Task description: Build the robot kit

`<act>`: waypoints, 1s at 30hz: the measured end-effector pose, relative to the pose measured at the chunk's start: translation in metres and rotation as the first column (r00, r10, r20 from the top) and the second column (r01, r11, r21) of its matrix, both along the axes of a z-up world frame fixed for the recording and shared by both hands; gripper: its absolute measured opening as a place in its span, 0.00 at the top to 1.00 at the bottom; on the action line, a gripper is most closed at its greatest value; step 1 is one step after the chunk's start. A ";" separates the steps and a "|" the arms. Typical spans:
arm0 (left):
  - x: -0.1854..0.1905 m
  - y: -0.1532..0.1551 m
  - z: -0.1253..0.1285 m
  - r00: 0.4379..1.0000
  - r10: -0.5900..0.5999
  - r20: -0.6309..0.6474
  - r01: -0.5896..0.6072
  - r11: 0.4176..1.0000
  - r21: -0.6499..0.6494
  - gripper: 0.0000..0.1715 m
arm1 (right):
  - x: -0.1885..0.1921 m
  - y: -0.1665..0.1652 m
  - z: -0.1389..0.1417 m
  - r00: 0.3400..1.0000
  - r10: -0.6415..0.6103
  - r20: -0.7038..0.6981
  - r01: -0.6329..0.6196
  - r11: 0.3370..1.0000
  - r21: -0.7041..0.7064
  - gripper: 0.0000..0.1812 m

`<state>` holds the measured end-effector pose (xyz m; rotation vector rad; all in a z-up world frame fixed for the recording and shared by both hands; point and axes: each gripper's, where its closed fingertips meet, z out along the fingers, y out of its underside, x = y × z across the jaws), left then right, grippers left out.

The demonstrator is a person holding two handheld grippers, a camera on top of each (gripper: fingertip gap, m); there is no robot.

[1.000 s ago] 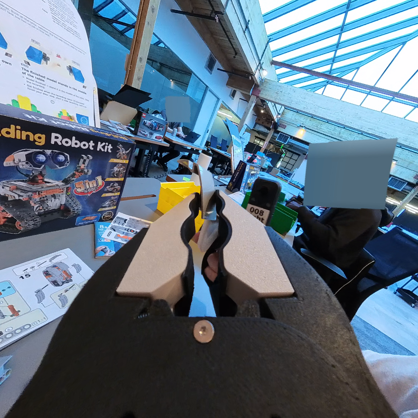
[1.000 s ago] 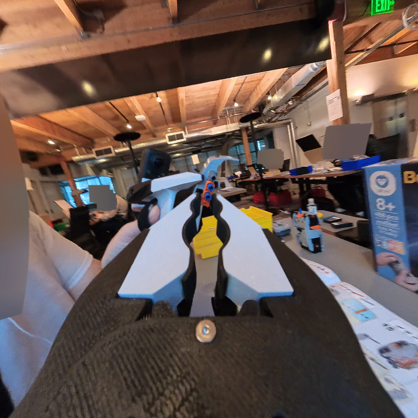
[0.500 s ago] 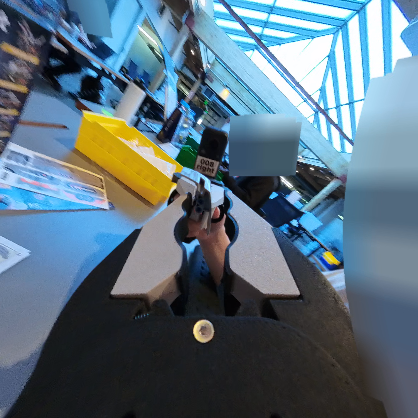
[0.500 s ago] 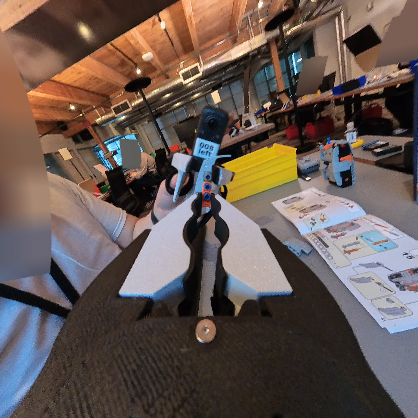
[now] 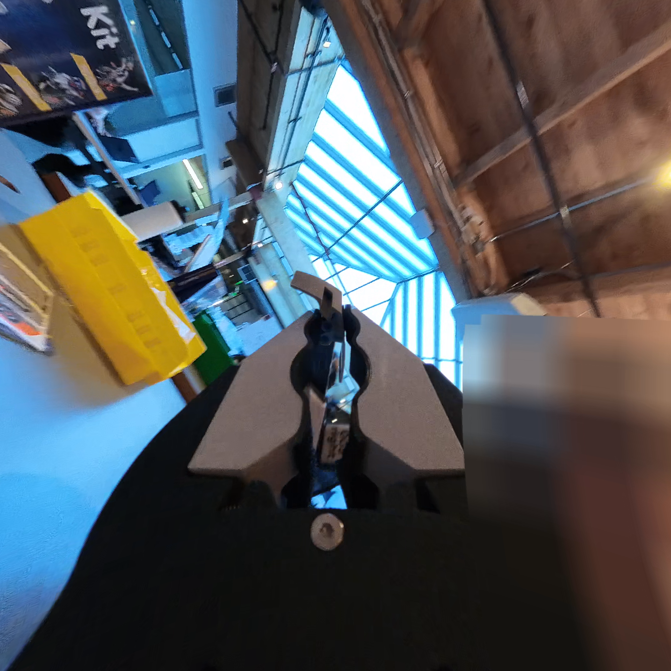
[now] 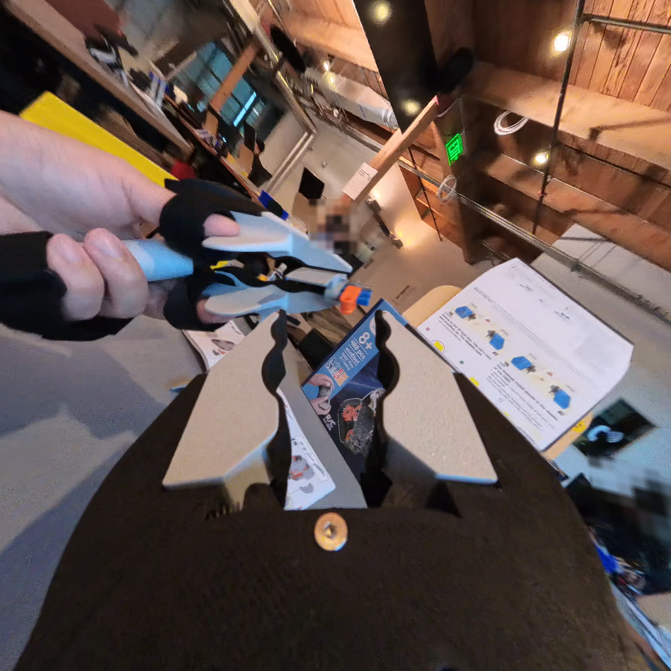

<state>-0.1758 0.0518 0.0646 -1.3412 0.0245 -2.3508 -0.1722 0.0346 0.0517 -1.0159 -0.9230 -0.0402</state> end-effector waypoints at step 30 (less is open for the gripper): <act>0.011 -0.008 -0.012 0.989 0.122 0.088 -0.112 0.987 -0.114 0.94 | 0.010 0.007 0.003 0.981 -0.191 -0.014 0.191 0.981 0.013 0.87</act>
